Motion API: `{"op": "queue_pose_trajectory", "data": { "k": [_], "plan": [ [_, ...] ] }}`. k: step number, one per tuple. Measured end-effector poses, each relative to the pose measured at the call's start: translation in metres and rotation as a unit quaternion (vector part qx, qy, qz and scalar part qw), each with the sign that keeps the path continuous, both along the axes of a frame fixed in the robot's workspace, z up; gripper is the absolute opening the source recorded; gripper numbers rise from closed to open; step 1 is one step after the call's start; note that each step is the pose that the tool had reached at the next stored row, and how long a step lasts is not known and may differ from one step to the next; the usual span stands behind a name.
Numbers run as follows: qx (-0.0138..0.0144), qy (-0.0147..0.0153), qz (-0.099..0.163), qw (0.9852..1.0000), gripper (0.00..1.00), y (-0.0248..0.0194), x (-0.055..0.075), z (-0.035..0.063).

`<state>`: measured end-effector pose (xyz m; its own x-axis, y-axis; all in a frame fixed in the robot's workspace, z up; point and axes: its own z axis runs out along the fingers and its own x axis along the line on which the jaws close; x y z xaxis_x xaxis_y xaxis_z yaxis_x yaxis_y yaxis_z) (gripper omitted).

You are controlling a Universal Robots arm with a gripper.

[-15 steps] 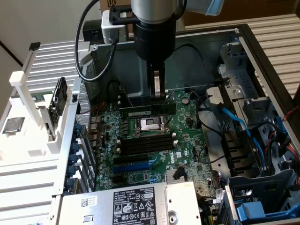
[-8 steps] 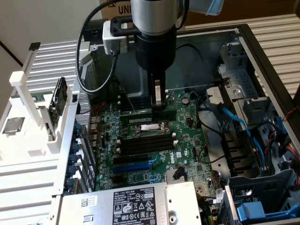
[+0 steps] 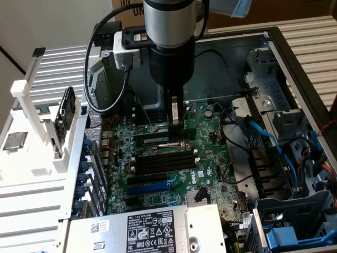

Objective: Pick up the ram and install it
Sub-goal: 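Pick up the ram and move it above insertion slot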

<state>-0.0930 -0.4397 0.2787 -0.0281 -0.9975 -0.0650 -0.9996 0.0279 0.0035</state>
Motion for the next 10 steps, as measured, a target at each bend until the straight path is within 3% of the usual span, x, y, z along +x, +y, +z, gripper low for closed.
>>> {"op": "queue_pose_trajectory", "data": {
  "k": [2, 4, 6, 10],
  "plan": [
    [-0.0001, -0.0002, 0.000, 1.0000, 0.12, 0.0015, -0.0023, -0.0072],
    [-0.0002, -0.0002, 0.000, 1.0000, 0.12, 0.0067, -0.0024, -0.0108],
    [-0.0010, -0.0002, 0.000, 1.0000, 0.12, 0.0081, -0.0025, -0.0121],
    [-0.0061, -0.0002, 0.002, 1.0000, 0.12, 0.0085, -0.0027, -0.0129]
  ]
}}
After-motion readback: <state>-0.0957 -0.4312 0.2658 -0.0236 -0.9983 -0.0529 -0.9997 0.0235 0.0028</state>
